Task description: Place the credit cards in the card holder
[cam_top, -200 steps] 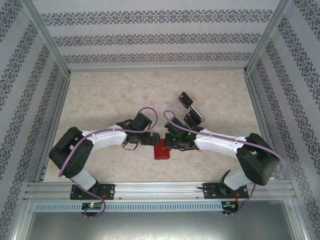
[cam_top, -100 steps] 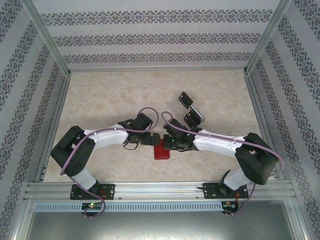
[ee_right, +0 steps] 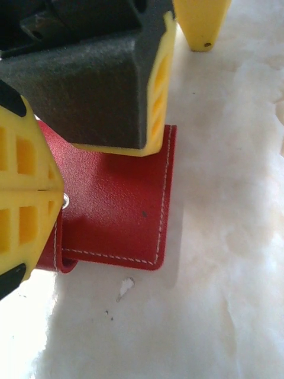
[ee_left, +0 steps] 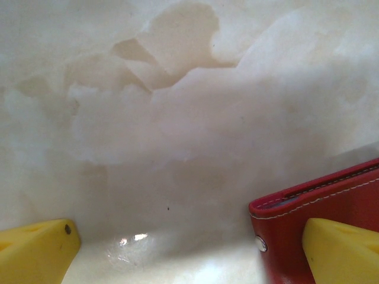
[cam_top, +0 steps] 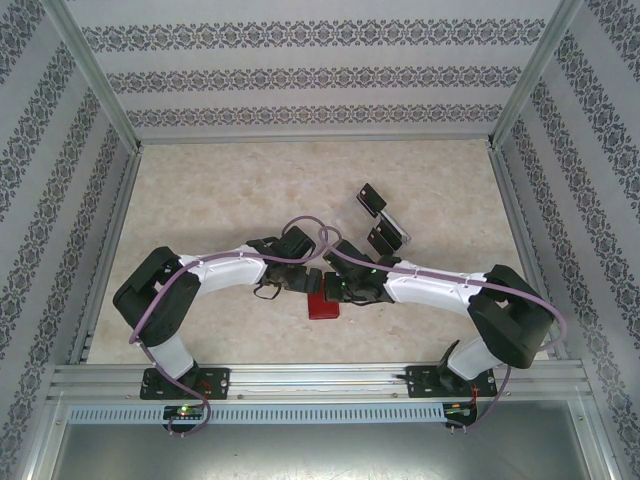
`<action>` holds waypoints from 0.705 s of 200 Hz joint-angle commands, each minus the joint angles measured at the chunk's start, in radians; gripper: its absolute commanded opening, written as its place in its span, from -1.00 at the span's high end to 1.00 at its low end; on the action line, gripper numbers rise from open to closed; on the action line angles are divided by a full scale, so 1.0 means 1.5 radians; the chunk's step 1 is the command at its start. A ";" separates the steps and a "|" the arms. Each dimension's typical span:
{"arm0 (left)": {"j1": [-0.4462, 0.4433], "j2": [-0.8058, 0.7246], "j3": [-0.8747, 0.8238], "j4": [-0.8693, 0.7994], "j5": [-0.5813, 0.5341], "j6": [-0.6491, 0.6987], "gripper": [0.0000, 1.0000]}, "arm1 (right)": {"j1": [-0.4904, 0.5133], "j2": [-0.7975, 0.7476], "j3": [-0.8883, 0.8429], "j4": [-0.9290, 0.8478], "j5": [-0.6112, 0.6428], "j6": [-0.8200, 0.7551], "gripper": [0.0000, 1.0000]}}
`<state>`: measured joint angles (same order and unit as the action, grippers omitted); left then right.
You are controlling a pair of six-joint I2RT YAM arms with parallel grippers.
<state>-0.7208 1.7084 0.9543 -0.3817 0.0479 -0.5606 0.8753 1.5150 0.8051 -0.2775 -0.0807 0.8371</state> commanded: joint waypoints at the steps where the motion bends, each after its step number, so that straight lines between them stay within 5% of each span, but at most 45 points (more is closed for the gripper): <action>1: 0.002 0.042 -0.022 -0.031 -0.044 0.017 -1.00 | 0.012 0.018 0.014 0.007 -0.001 -0.006 1.00; 141: -0.002 0.047 -0.024 -0.022 -0.037 0.016 -1.00 | 0.018 0.037 0.025 0.010 0.019 0.004 1.00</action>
<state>-0.7258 1.7111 0.9543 -0.3813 0.0406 -0.5610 0.8883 1.5570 0.8230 -0.2600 -0.0685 0.8379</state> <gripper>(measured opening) 0.999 0.058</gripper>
